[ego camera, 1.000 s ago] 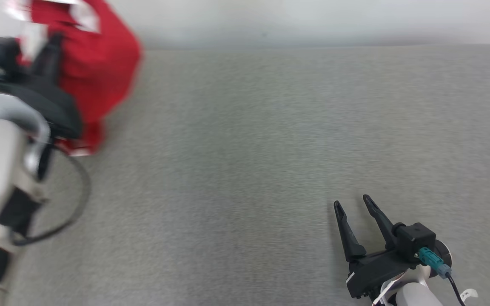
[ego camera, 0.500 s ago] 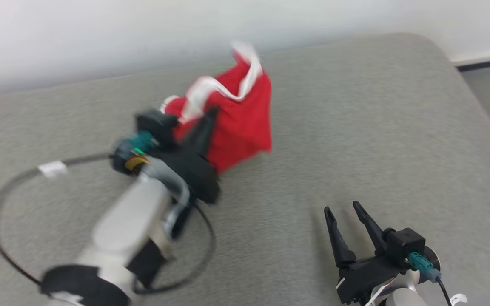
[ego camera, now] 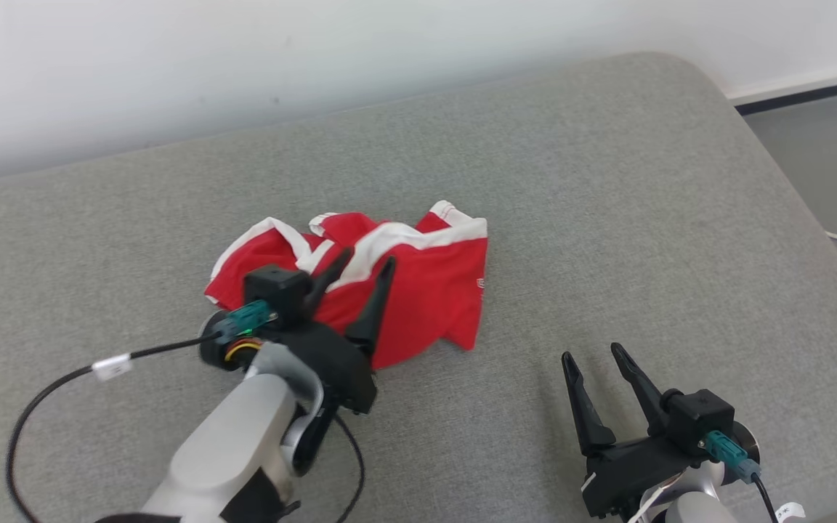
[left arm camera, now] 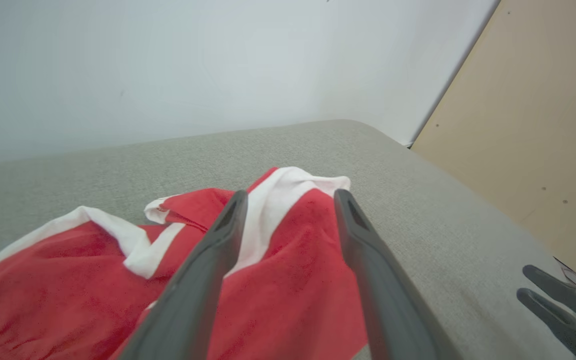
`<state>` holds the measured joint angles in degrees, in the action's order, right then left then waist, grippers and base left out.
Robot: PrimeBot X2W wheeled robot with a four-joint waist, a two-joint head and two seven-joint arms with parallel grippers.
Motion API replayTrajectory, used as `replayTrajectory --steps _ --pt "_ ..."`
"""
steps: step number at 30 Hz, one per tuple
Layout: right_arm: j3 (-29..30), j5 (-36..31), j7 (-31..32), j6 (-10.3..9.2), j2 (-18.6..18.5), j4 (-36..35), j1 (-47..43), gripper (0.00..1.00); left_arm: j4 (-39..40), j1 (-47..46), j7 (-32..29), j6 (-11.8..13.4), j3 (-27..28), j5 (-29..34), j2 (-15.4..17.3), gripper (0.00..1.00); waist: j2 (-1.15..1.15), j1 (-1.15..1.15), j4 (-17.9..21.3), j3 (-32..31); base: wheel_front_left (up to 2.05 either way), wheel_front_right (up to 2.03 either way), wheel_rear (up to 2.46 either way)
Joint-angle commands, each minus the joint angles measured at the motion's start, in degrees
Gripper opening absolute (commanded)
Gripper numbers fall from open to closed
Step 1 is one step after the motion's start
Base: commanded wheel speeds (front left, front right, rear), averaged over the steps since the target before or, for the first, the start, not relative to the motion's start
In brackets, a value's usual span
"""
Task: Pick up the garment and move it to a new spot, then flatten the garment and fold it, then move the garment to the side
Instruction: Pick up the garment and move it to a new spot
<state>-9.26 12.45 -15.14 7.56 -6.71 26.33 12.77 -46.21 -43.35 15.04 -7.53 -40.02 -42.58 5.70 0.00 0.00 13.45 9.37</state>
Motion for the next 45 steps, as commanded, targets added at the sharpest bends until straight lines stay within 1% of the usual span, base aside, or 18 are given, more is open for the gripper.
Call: replayTrajectory --steps 1,7,11,14,17,18,27,31,32,34,39,45 --pt "0.23 -0.75 0.00 -0.13 0.08 -0.41 -0.64 1.00 1.12 1.80 0.18 0.60 1.75 2.00 0.73 1.00 0.00 0.00 -1.18 -0.59 0.00 0.00 0.00" --pt "0.80 -1.41 0.00 -0.13 0.21 -1.19 -1.39 1.00 7.16 9.24 0.19 2.59 11.92 10.21 3.02 1.00 0.00 0.00 -3.96 -2.25 0.00 0.00 0.00" --pt "1.00 -1.56 0.00 -0.13 0.31 -1.78 -2.15 1.00 11.83 16.04 0.19 4.23 19.18 15.05 3.90 1.00 0.00 0.00 -5.93 -3.52 0.00 0.00 0.00" --pt "1.25 -1.88 0.00 -0.13 0.40 -2.12 -2.70 1.00 14.99 21.37 0.20 4.61 24.23 18.35 4.55 1.00 0.00 0.00 -7.37 -4.56 0.00 0.00 0.00" --pt "1.67 -2.01 0.00 -0.13 0.63 -2.19 -3.38 1.00 17.51 26.67 0.20 4.57 28.12 21.70 4.25 1.00 0.00 0.00 -8.81 -5.70 0.00 0.00 0.00" --pt "1.67 -2.01 0.00 -0.13 0.63 -2.19 -3.38 1.00 17.51 26.67 0.20 4.57 28.12 21.70 4.25 1.00 0.00 0.00 -8.81 -5.70 0.00 0.00 0.00" --pt "2.46 -2.48 0.00 -0.13 1.07 -1.86 -5.56 1.00 22.33 38.73 0.20 4.70 36.90 28.84 1.95 1.00 0.00 0.00 -12.10 -8.12 0.00 0.00 0.00" --pt "2.43 -2.50 0.00 -0.13 1.16 -1.70 -5.91 1.00 24.24 42.45 0.20 4.46 40.03 31.50 0.57 1.00 0.00 0.00 -12.53 -8.44 0.00 0.00 0.00" --pt "2.32 -2.50 0.00 -0.13 1.20 -1.57 -6.05 1.00 25.02 44.20 0.20 4.10 41.53 32.10 0.02 1.00 0.00 0.00 -12.56 -8.55 0.00 0.00 0.00" --pt "2.49 -2.44 0.00 -0.13 1.19 -1.38 -6.29 1.00 25.43 45.87 0.20 3.81 42.87 32.46 -0.70 1.00 0.00 0.00 -12.58 -8.65 0.00 0.00 0.00" --pt "3.27 -2.34 0.01 -0.13 0.77 -1.30 -7.26 1.00 27.32 48.44 0.20 3.10 44.62 34.10 -2.00 1.00 0.00 0.00 -12.52 -8.57 0.00 0.00 0.00" --pt "3.20 -2.13 0.01 -0.13 0.42 -1.09 -6.98 1.00 27.74 49.06 0.20 2.40 45.14 34.83 -2.67 1.00 0.00 0.00 -12.18 -8.19 0.00 0.00 0.00"
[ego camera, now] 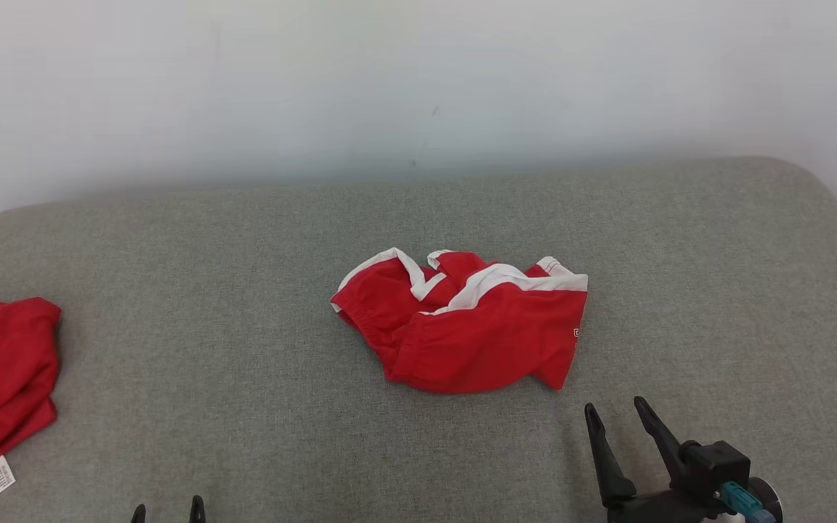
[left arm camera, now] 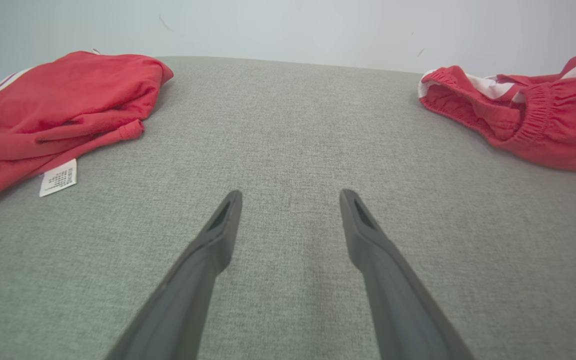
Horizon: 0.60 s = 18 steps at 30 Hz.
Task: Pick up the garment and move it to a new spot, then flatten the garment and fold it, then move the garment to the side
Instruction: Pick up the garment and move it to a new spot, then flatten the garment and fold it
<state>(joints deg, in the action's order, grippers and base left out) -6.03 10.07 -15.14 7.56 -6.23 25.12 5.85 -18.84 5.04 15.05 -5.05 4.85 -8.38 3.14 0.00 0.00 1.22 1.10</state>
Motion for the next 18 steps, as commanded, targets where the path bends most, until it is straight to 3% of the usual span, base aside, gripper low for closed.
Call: replayTrajectory --steps 1,18 --pt "-0.06 0.29 0.01 -0.13 -0.11 0.14 0.02 1.00 0.34 0.61 0.19 -0.20 0.26 0.66 -0.17 1.00 0.00 0.00 0.08 0.12 0.00 0.00 0.00" --pt "-0.29 0.46 0.01 -0.13 -0.32 -0.39 1.30 1.00 0.31 -3.22 0.19 -1.50 -5.50 -1.27 -0.30 1.00 0.00 0.00 -0.91 2.48 0.00 0.00 0.00"
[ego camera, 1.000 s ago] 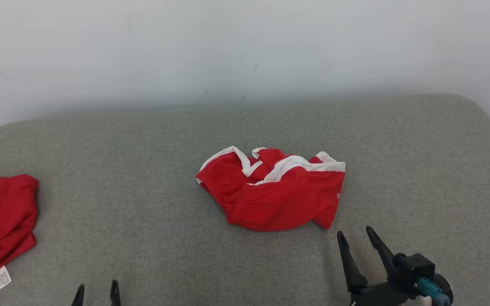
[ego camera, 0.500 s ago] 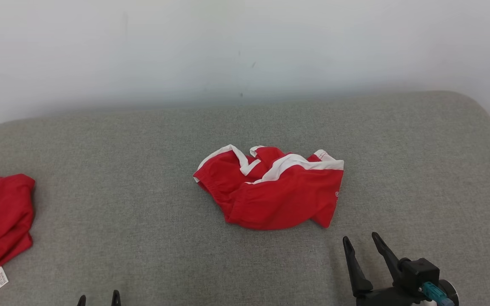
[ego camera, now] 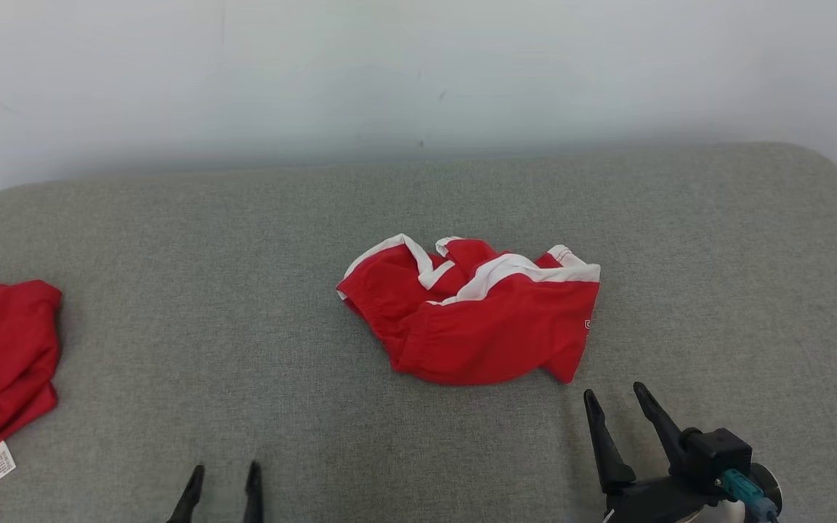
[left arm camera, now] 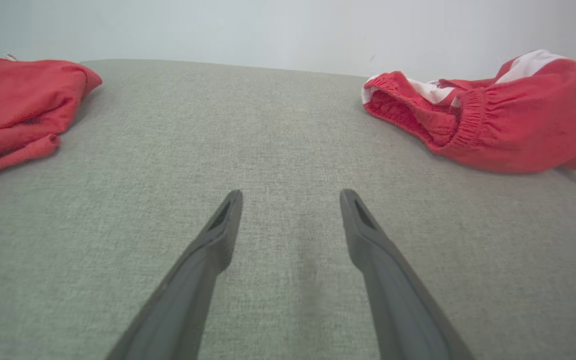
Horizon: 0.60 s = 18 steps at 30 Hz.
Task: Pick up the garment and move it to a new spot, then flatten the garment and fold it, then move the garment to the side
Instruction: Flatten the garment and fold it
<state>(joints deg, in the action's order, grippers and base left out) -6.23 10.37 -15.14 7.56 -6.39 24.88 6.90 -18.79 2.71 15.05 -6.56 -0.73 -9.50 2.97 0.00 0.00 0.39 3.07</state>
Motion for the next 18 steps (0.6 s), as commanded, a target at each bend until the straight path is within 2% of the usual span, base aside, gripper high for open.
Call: replayTrajectory --steps 1,8,13,18 --pt "-0.17 0.18 0.01 -0.13 -0.21 -0.29 0.42 1.00 0.78 -1.53 0.19 -0.27 -1.11 -0.62 -0.14 1.00 0.00 0.00 -0.02 1.07 0.00 0.00 0.00" --pt "-1.18 0.17 0.01 -0.13 -0.53 -0.81 2.30 1.00 -1.22 -11.07 0.20 -0.93 -12.86 -5.09 -0.08 1.00 0.00 0.00 1.81 4.92 0.00 0.00 0.00" --pt "-2.17 0.78 0.01 -0.13 -0.68 -0.31 3.76 1.00 -5.77 -19.32 0.20 -0.85 -21.07 -9.77 -0.06 1.00 0.00 0.00 4.19 6.85 0.00 0.00 0.00" --pt "-2.64 1.41 0.00 -0.13 -0.62 -0.12 4.74 1.00 -12.99 -27.12 0.20 -0.86 -25.99 -14.99 0.35 1.00 0.00 0.00 6.63 8.41 0.00 0.00 0.00"
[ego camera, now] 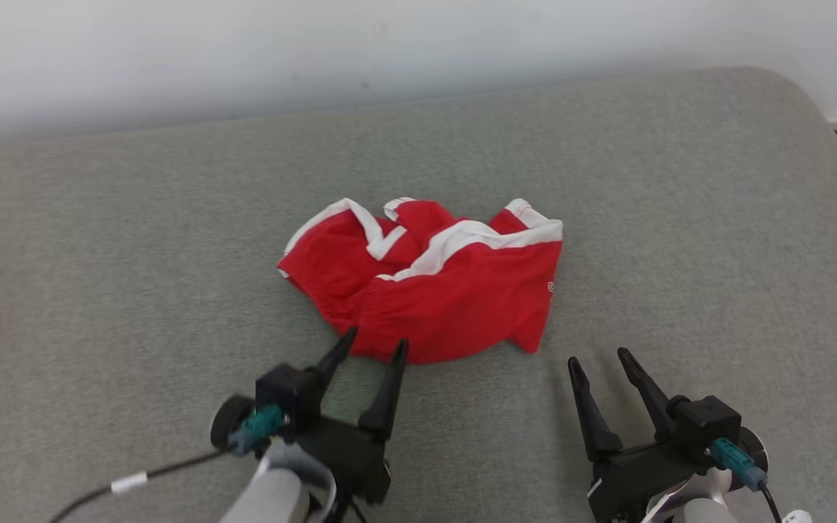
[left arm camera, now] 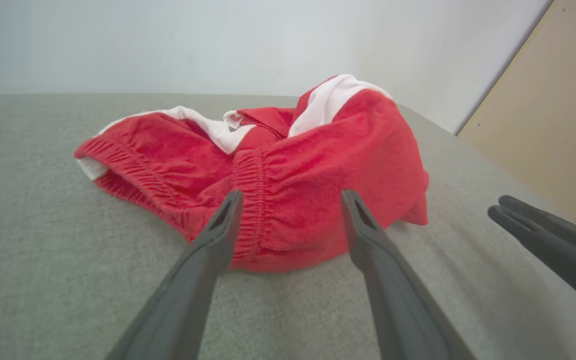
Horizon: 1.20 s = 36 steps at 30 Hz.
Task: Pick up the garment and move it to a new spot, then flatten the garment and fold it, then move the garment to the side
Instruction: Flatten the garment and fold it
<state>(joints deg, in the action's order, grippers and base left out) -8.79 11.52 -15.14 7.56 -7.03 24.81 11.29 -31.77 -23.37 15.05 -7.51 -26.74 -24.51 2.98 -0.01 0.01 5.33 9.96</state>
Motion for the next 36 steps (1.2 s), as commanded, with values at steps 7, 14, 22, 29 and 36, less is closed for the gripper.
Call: replayTrajectory --steps 7,14,22,29,36 --pt "0.55 0.54 0.00 -0.13 -0.17 -0.34 0.64 1.00 -6.87 -7.52 0.20 0.07 -2.85 -6.69 1.91 1.00 0.01 -0.01 3.20 3.16 0.00 0.00 0.00" --pt "-0.19 0.93 0.01 -0.13 -0.02 -0.63 0.73 1.00 -8.56 -10.73 0.20 0.06 -7.03 -11.30 3.48 1.00 0.01 -0.01 3.26 3.49 0.00 0.00 0.00" --pt "-0.32 1.25 0.00 -0.13 -0.61 -0.03 -0.02 1.00 -4.17 -8.35 0.20 0.07 -7.54 -10.25 4.24 0.00 0.01 -0.01 1.26 2.34 0.00 0.00 0.00" --pt "0.08 1.48 0.01 -0.13 -0.29 0.76 -0.98 1.00 2.38 -5.44 0.20 0.07 -4.37 -6.00 6.18 0.00 0.01 -0.01 -1.20 -0.20 0.00 0.00 0.00" --pt "1.89 0.93 0.01 -0.13 0.57 1.00 -2.95 1.00 13.48 2.26 0.20 0.07 4.72 1.88 7.65 0.00 0.01 -0.01 -4.01 -4.23 0.00 0.00 0.00"
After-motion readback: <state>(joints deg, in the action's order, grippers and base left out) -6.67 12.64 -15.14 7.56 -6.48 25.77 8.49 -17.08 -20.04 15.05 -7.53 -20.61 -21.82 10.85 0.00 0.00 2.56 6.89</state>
